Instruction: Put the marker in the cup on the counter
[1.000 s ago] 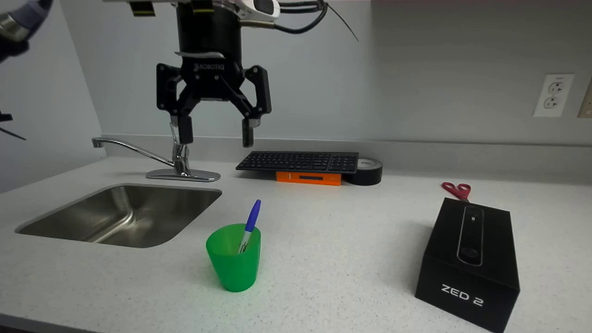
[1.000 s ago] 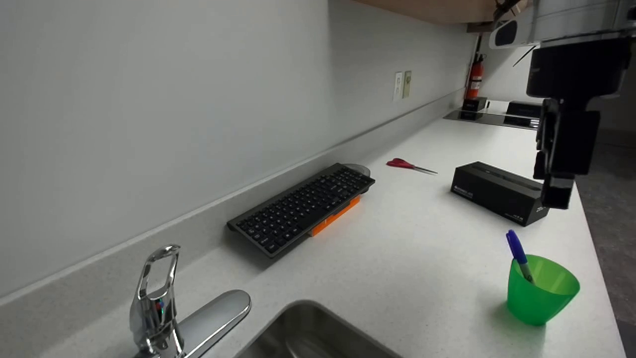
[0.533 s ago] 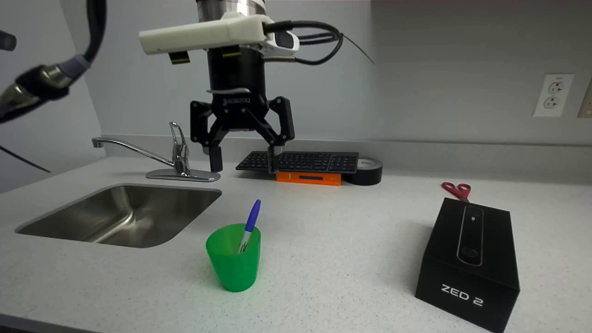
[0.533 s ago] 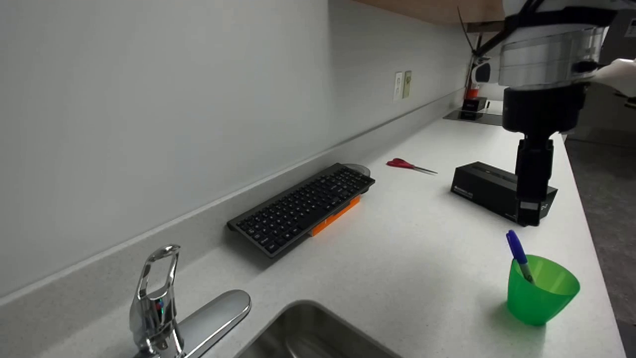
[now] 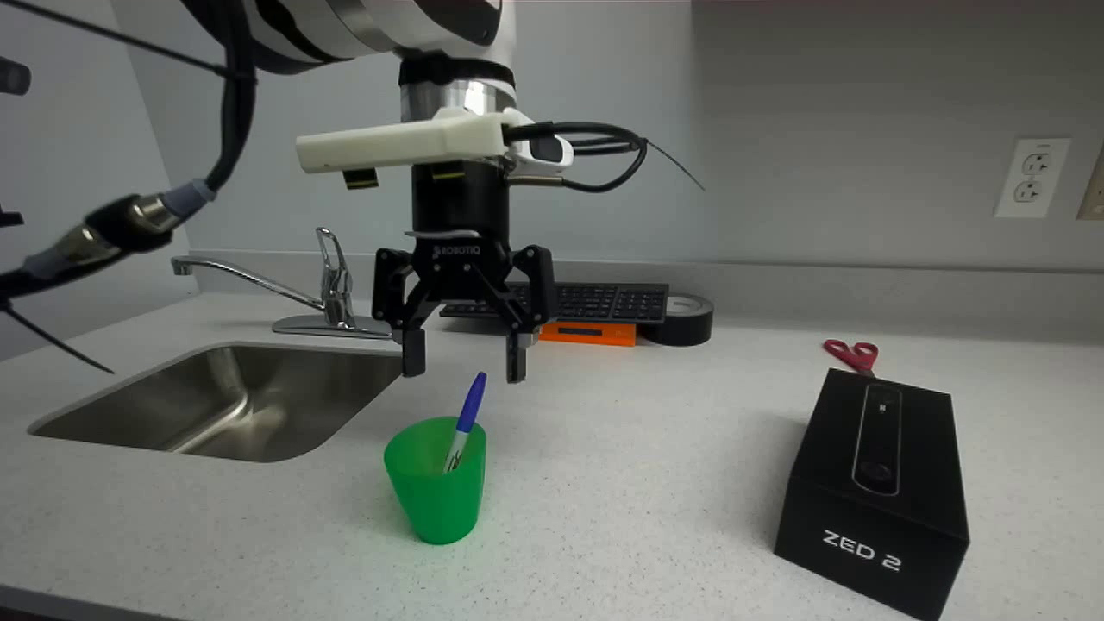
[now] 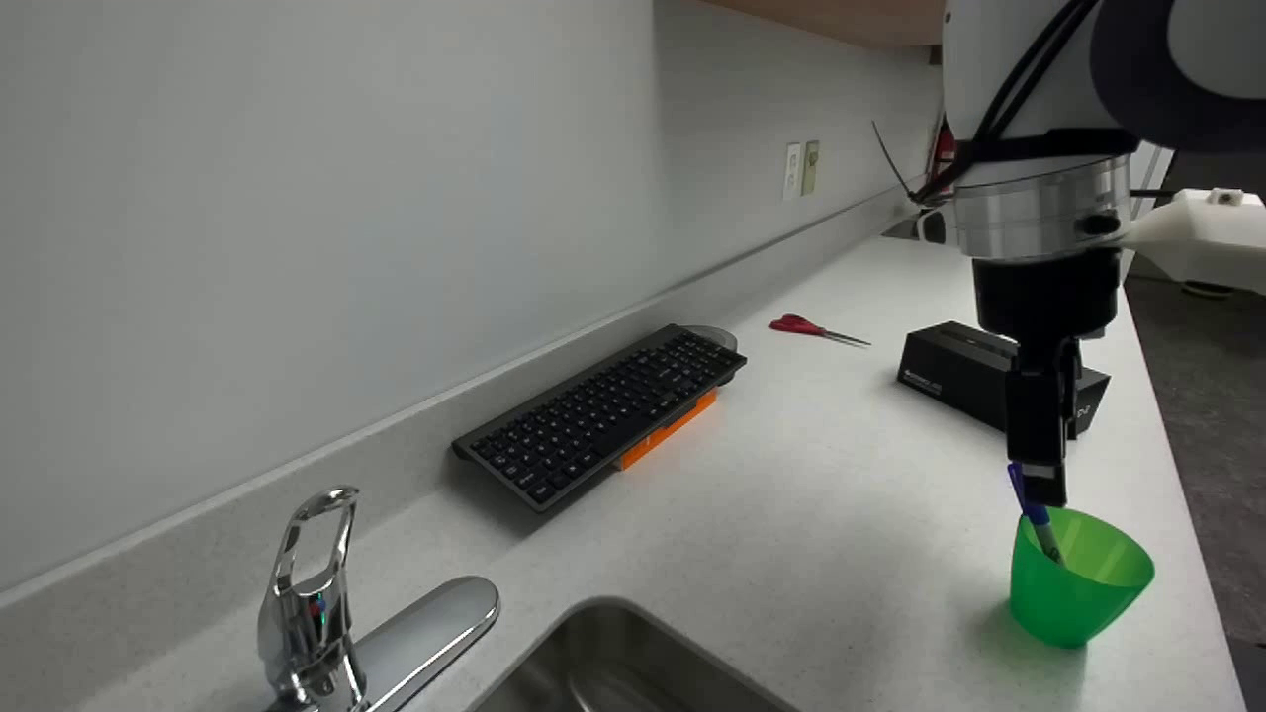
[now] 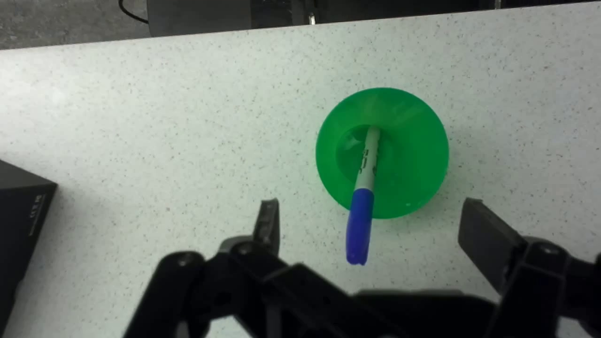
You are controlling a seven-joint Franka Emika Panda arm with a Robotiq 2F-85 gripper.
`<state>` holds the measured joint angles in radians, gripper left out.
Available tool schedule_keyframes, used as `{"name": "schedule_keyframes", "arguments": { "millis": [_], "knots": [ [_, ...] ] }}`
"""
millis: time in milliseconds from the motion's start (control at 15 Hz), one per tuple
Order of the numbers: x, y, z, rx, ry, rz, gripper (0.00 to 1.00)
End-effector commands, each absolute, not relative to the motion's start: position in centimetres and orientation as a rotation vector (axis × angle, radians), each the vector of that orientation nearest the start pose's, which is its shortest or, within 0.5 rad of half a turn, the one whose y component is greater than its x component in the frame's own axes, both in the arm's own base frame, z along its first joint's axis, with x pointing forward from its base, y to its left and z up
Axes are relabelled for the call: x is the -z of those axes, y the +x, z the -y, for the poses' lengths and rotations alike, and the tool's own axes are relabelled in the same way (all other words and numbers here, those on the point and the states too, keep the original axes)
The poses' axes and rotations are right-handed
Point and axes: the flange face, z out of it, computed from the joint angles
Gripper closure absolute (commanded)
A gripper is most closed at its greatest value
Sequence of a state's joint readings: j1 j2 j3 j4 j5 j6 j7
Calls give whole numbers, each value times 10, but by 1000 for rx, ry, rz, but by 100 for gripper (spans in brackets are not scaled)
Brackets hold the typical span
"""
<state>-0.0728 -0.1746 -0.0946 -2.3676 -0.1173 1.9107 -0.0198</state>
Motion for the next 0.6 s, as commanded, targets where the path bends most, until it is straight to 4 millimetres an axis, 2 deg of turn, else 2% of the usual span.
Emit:
{"name": "schedule_keyframes", "arguments": {
  "millis": [0, 333, 400, 467, 533],
  "knots": [
    [-362, 438, 85, -506, -3180, -195, 0],
    [-352, 444, 91, -541, -3169, -278, 0],
    [-352, 445, 94, -537, -3165, -297, 5],
    [-352, 447, 96, -534, -3162, -319, 26],
    [-353, 448, 99, -536, -3159, -335, 29]
  ]
}}
